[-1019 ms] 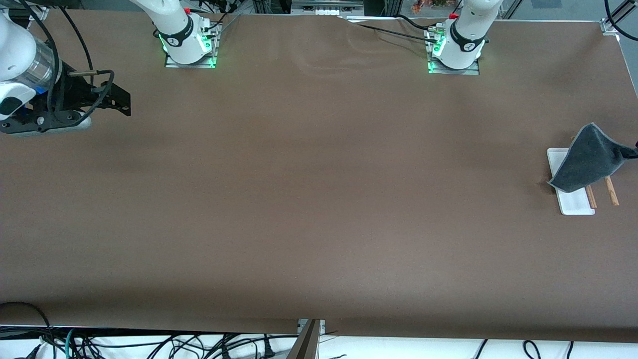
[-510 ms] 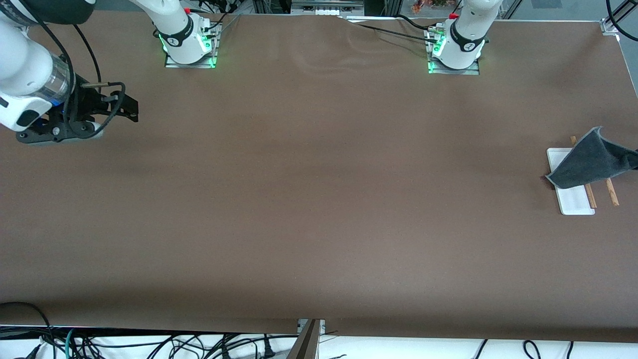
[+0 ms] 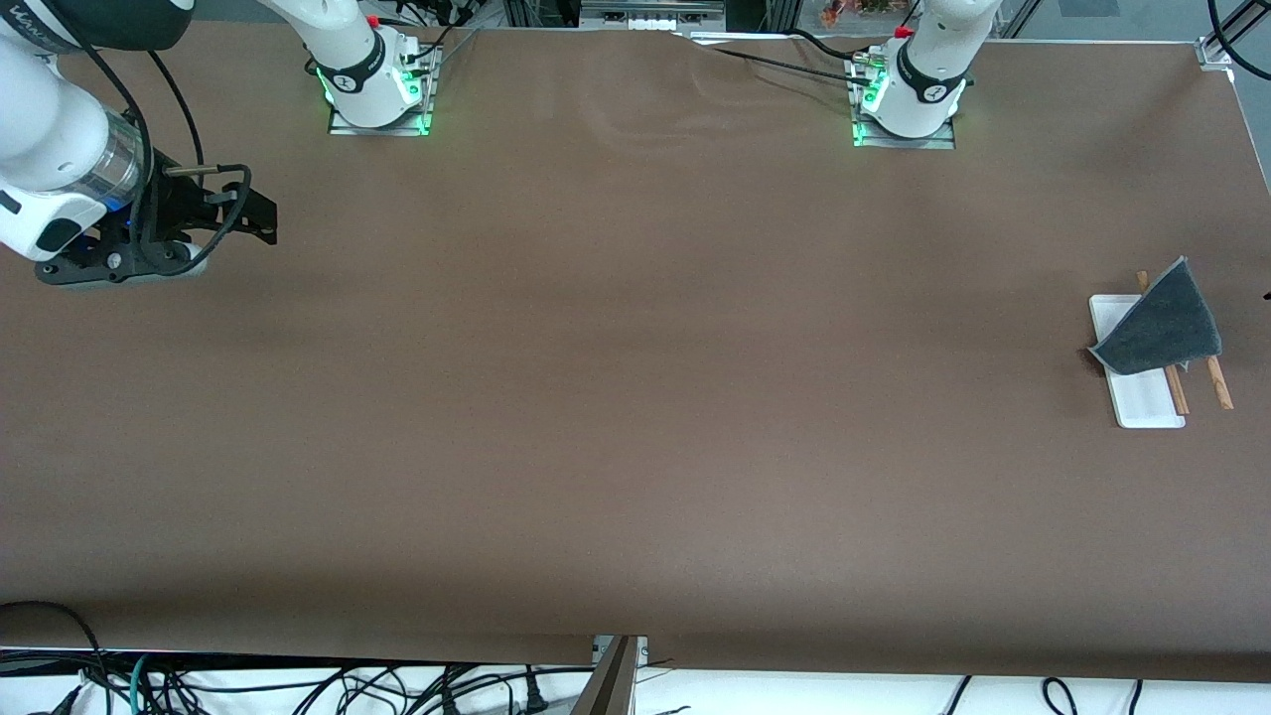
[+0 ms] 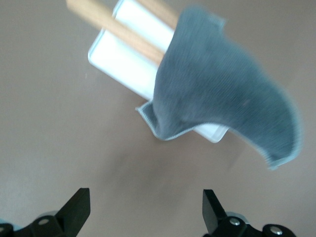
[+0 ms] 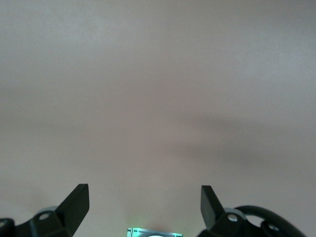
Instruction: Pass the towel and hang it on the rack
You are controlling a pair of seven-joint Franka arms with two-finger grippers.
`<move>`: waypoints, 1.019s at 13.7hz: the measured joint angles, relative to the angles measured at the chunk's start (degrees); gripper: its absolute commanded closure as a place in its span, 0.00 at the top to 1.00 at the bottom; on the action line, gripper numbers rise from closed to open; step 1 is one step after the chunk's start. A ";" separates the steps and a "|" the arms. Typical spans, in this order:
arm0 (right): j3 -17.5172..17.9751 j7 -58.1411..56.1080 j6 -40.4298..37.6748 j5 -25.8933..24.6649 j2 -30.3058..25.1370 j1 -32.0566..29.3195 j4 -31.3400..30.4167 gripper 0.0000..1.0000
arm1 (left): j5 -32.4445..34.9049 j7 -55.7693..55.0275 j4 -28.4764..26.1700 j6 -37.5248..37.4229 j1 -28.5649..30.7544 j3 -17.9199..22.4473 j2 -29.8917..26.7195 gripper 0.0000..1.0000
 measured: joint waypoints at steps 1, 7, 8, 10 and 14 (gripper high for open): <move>0.00 0.00 0.00 0.00 0.00 0.00 -0.04 1.00 | -0.49 -0.96 1.80 -4.27 -0.21 -1.28 -0.71 1.00; 0.00 0.00 0.13 0.00 0.00 0.00 -0.38 1.00 | -1.10 -23.02 8.01 -24.28 -4.60 -11.66 -6.61 1.00; 0.00 0.00 0.13 0.00 0.00 0.00 -0.39 1.00 | -1.11 -27.81 8.05 -25.23 -4.80 -14.22 -7.33 1.00; 0.00 0.00 0.14 0.00 0.00 0.00 -0.40 1.00 | -1.12 -37.50 8.08 -26.19 -4.97 -19.32 -8.11 1.00; 0.00 0.00 0.14 0.00 0.01 0.00 -0.42 1.00 | -1.42 -54.56 8.06 -27.70 -8.44 -24.11 -10.61 1.00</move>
